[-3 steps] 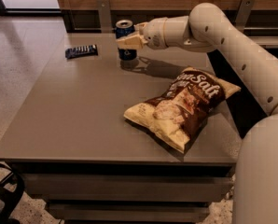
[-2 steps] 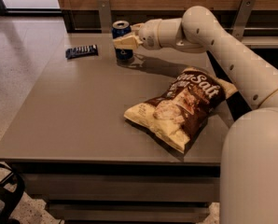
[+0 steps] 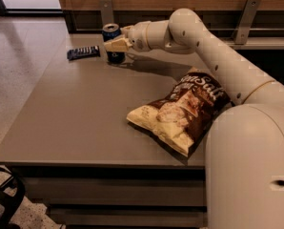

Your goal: Move pepsi can near rxbar blueberry

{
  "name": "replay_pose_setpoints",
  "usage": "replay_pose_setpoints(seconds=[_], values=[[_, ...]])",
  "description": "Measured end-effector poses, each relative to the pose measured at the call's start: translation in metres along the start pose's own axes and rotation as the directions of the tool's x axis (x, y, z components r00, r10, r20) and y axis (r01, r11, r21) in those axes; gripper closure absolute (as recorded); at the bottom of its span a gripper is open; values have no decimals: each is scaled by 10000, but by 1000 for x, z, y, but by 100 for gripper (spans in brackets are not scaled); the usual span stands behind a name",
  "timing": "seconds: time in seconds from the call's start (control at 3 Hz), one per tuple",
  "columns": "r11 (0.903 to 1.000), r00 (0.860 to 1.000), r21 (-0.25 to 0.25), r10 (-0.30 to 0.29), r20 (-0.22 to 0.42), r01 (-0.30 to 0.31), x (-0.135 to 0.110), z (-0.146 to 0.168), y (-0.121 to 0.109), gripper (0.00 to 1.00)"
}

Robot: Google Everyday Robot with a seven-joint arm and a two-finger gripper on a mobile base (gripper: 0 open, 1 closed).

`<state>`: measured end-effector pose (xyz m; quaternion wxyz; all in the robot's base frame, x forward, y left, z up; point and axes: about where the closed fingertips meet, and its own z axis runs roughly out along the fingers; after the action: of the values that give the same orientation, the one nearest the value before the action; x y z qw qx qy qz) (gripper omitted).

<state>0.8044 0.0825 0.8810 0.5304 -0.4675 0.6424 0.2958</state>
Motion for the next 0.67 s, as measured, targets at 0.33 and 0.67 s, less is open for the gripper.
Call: replay_pose_setpoints(seconds=[0.33,0.67], values=[[10000,10000,-74,11,4,-11,0,4,3,74],[9999,10000,-117,15,5,-15,0,7,4,52]])
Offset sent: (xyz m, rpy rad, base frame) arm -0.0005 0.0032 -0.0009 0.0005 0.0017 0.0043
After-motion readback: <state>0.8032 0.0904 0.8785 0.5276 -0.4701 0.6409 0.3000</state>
